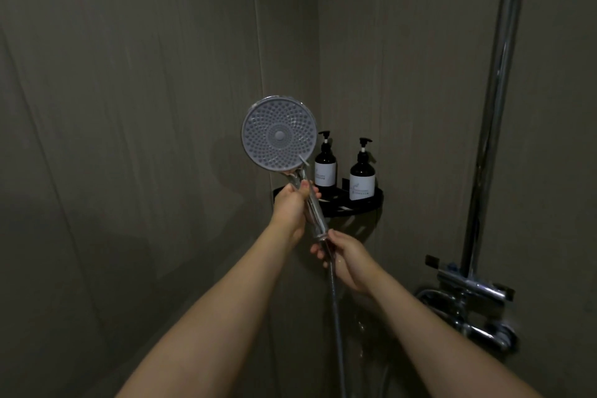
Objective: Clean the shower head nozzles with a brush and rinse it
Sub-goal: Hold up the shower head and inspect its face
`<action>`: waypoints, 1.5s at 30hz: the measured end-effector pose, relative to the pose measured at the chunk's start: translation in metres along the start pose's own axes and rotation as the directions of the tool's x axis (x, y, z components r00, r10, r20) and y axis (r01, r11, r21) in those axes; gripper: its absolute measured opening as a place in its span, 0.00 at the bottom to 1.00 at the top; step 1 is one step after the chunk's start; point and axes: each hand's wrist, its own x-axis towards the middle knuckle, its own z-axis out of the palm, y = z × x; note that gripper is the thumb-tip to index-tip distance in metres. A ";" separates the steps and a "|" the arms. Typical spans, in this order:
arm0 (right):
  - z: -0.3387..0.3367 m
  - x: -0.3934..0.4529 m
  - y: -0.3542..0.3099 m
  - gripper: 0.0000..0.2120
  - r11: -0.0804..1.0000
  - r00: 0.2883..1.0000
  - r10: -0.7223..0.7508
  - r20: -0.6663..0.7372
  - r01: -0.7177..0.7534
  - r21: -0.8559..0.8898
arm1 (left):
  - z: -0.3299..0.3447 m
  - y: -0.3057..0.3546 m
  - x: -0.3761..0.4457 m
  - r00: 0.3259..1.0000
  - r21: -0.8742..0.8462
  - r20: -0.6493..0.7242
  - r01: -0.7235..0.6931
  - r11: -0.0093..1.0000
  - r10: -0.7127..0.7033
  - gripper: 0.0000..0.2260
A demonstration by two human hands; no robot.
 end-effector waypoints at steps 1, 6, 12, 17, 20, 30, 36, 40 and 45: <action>0.001 -0.001 -0.001 0.14 1.000 1.000 0.006 -0.007 -0.006 0.023 | 0.000 0.000 0.000 1.000 -0.005 -0.001 0.002 1.000 -0.002 0.10; 0.002 0.000 0.001 0.11 0.995 1.000 -0.019 0.006 0.019 -0.097 | -0.001 0.002 -0.002 1.000 -0.026 0.002 0.001 1.000 -0.001 0.10; 0.002 0.002 0.002 0.08 0.967 0.996 -0.080 -0.030 0.070 -0.243 | -0.001 0.005 -0.003 1.000 -0.020 0.021 -0.002 1.000 0.003 0.10; 0.002 0.003 0.000 0.12 1.000 1.000 -0.027 -0.005 0.027 -0.016 | -0.001 0.006 -0.003 1.000 -0.017 0.015 -0.012 1.000 0.012 0.10; 0.000 0.004 0.004 0.13 0.993 0.999 -0.037 -0.019 0.034 -0.109 | -0.001 0.004 -0.002 1.000 -0.028 0.011 -0.008 1.000 0.008 0.10; -0.002 0.004 0.007 0.07 0.982 0.997 -0.079 -0.018 0.075 -0.174 | 0.001 0.000 -0.003 1.000 -0.031 0.020 -0.016 0.999 0.017 0.10; -0.007 0.000 0.004 0.09 0.996 0.998 -0.070 0.001 0.070 -0.060 | -0.001 -0.001 -0.001 1.000 -0.038 0.017 -0.010 0.999 0.011 0.10; -0.010 0.003 0.005 0.13 0.990 0.989 -0.120 -0.082 0.113 -0.089 | 0.000 -0.002 -0.001 1.000 -0.069 0.011 -0.018 0.997 0.019 0.10; -0.009 0.002 0.006 0.07 0.983 0.992 -0.112 -0.054 0.102 -0.154 | 0.000 -0.003 -0.002 1.000 -0.057 -0.001 -0.007 0.998 0.007 0.10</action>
